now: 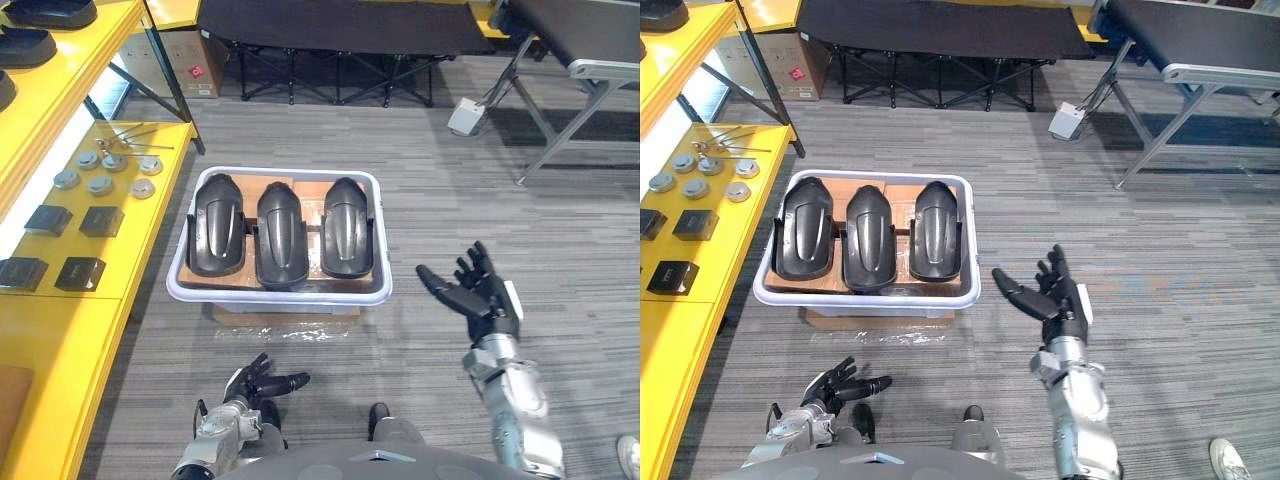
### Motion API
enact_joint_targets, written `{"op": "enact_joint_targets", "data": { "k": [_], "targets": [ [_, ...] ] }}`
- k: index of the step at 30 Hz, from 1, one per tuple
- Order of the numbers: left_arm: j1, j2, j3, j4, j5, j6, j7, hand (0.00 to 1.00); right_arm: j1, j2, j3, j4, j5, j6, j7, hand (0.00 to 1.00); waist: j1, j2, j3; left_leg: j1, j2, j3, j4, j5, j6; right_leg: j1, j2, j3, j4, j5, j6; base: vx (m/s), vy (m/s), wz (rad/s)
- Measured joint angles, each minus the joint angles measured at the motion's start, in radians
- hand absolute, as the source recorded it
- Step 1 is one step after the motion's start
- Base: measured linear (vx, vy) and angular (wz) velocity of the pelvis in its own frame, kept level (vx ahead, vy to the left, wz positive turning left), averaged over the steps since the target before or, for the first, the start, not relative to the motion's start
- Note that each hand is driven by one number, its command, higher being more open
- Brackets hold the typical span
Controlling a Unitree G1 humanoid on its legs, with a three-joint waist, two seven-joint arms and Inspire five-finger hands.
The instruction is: Walk over and take three plastic housings, then place them on the shelf
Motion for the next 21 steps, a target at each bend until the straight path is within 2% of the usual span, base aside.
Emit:
{"op": "enact_joint_targets", "data": {
  "k": [2, 6, 9, 14, 16, 18, 21],
  "targets": [
    [0.003, 0.008, 0.021, 0.022, 0.004, -0.001, 0.001, 1.0, -0.063, -0.044, -0.005, 0.026, 0.002, 0.058, -0.018, 1.0, 0.002, -0.003, 0.001, 0.012, -0.002, -0.001, -0.038, 0.023, 0.0, -0.004, 0.004, -0.002, -0.003, 0.0, 0.0, -0.1, -0.001, -0.01],
    [0.022, 0.015, 0.06, 0.041, 0.037, 0.001, 0.005, 1.0, -0.227, -0.101, -0.004, 0.197, 0.003, 0.106, -0.064, 1.0, 0.011, -0.004, 0.009, -0.014, -0.003, -0.024, -0.045, 0.041, 0.0, -0.013, 0.005, -0.021, -0.014, 0.002, 0.004, -0.11, -0.004, 0.17],
    [0.017, 0.015, 0.113, 0.029, 0.034, -0.003, 0.007, 1.0, -0.39, -0.163, -0.005, 0.34, 0.009, 0.133, -0.116, 1.0, 0.039, 0.007, 0.057, -0.052, -0.009, -0.054, -0.045, 0.063, 0.002, -0.024, 0.005, -0.056, -0.018, 0.015, 0.003, -0.1, 0.016, 0.34],
    [0.011, 0.023, 0.159, 0.035, 0.037, -0.001, 0.0, 1.0, -0.601, -0.239, -0.004, 0.525, 0.046, 0.151, -0.134, 1.0, 0.068, 0.03, 0.123, -0.107, -0.018, -0.094, -0.041, 0.088, 0.014, -0.053, -0.003, -0.09, -0.017, 0.028, 0.0, -0.05, 0.029, 0.23],
    [0.01, 0.02, 0.164, 0.053, 0.029, -0.001, -0.001, 1.0, -0.685, -0.294, 0.004, 0.61, 0.046, 0.151, -0.131, 1.0, 0.086, 0.041, 0.162, -0.133, -0.019, -0.105, -0.04, 0.104, 0.029, -0.077, -0.009, -0.092, -0.016, 0.047, -0.003, 0.01, 0.025, 0.15],
    [0.0, 0.016, 0.163, 0.048, 0.026, -0.007, -0.014, 1.0, -0.744, -0.333, 0.009, 0.666, 0.045, 0.153, -0.13, 1.0, 0.092, 0.052, 0.191, -0.154, -0.023, -0.119, -0.04, 0.112, 0.034, -0.087, -0.01, -0.097, -0.015, 0.062, -0.004, 0.03, 0.037, 0.22],
    [-0.006, 0.019, 0.16, 0.032, 0.021, -0.021, -0.023, 1.0, -0.842, -0.36, 0.033, 0.729, 0.045, 0.155, -0.128, 1.0, 0.095, 0.054, 0.225, -0.17, -0.028, -0.128, -0.039, 0.115, 0.038, -0.101, -0.014, -0.101, -0.014, 0.072, -0.002, 0.02, 0.046, 0.11]
  ]
}}
